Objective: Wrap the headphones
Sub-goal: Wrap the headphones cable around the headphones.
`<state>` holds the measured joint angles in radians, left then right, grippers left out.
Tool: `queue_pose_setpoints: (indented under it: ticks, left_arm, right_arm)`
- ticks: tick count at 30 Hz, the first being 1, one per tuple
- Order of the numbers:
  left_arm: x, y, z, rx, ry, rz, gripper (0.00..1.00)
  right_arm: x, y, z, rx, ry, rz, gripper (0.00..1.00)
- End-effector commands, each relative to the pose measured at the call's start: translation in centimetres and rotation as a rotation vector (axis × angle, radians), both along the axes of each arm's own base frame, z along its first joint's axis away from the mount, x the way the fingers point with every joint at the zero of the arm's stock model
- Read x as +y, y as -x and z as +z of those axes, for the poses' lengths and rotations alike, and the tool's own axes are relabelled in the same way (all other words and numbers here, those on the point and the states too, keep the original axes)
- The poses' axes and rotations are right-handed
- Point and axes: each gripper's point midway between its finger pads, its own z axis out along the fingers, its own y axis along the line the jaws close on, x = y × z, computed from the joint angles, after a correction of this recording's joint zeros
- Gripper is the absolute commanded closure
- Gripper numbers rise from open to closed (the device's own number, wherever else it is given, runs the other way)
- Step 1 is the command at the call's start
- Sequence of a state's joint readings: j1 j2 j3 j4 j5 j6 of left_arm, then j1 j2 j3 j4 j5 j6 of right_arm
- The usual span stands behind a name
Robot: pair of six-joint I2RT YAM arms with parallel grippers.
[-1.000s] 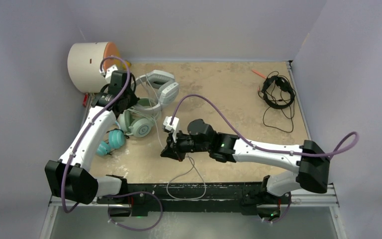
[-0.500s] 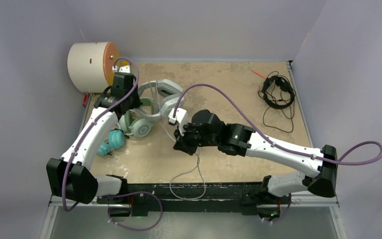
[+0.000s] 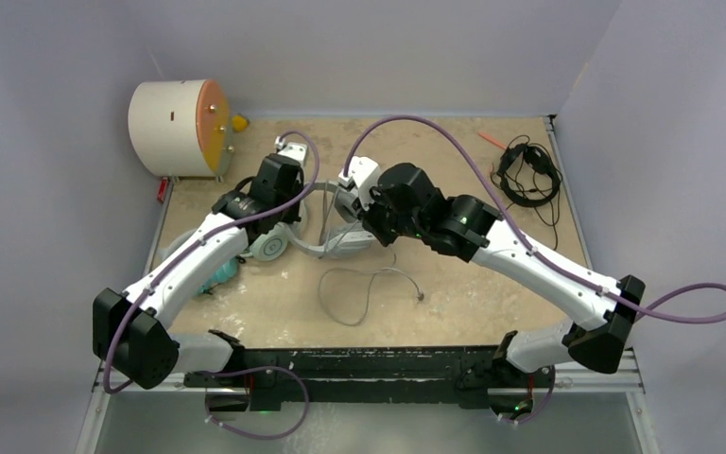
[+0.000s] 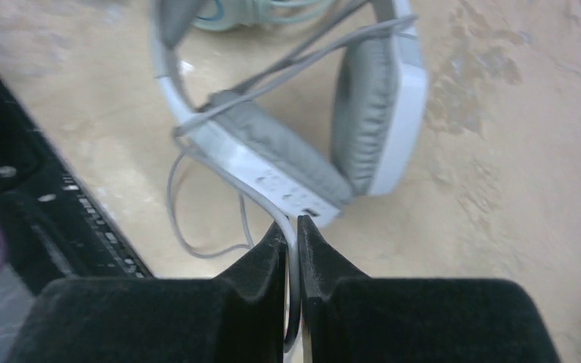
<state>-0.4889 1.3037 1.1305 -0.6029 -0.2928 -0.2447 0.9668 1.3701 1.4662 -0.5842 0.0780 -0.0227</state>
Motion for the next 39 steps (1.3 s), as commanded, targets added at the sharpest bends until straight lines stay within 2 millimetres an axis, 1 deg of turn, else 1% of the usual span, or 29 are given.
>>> queue_pose_setpoints:
  ticks: [1,3,4,9,12,15,18,21,24,26,29,32,33,37,39]
  left_arm:
    - [-1.1,0.1,1.0,-0.057,-0.051,-0.063,1.0]
    - [-1.6,0.4,1.1,-0.055,-0.055,-0.08,1.0]
    - [-1.8,0.5,1.2,-0.054,-0.056,-0.087,1.0]
    - [-3.1,1.3,1.4,-0.049,-0.05,-0.138,1.0]
    - [-4.1,2.0,1.3,-0.029,-0.034,-0.178,1.0]
    - [-5.1,2.8,1.4,0.0,0.009,-0.218,1.0]
    - [-6.8,4.2,1.7,0.054,0.08,-0.3,1.0]
    - [-8.8,5.9,2.4,0.125,0.189,-0.371,1.0]
    - [-10.6,7.6,2.6,0.236,0.267,-0.425,1.0]
    - [-11.3,8.3,2.6,0.293,0.303,-0.452,1.0]
    - [-12.2,9.0,2.9,0.334,0.343,-0.476,1.0]
    - [-12.4,9.1,3.4,0.361,0.364,-0.45,1.0]
    - [-12.4,9.1,3.6,0.375,0.372,-0.441,1.0]
    - [-13.1,9.3,6.1,0.365,0.441,-0.457,1.0]
    - [-13.0,9.2,7.4,0.35,0.47,-0.451,1.0]
  right_arm:
    - [-2.8,-3.9,1.5,-0.14,0.081,-0.132,0.88]
    - [-3.1,-5.0,1.5,-0.159,0.082,-0.166,0.8]
    - [-3.3,-5.5,1.5,-0.172,0.082,-0.185,0.78]
    - [-4.1,-8.1,1.4,-0.201,0.057,-0.254,0.79]
    - [-4.6,-9.2,0.7,-0.189,0.068,-0.268,0.81]
    - [-4.8,-10.0,-0.5,-0.142,0.057,-0.254,0.85]
    - [-4.6,-10.1,-1.5,-0.1,0.016,-0.223,0.86]
    - [-4.3,-9.7,-2.4,-0.062,-0.019,-0.18,0.87]
    - [-4.5,-9.5,-3.2,-0.032,-0.044,-0.167,0.88]
    - [-4.8,-9.6,-3.8,-0.017,-0.057,-0.169,0.88]
    - [-5.6,-9.7,-4.7,0.021,-0.083,-0.178,0.88]
    - [-7.3,-10.4,-4.9,0.051,-0.117,-0.231,0.87]
    - [-8.1,-10.7,-5.1,0.06,-0.127,-0.26,0.87]
    - [-11.4,-11.8,-5.8,0.145,-0.229,-0.39,0.87]
    - [-12.2,-11.8,-6.1,0.176,-0.295,-0.406,0.87]
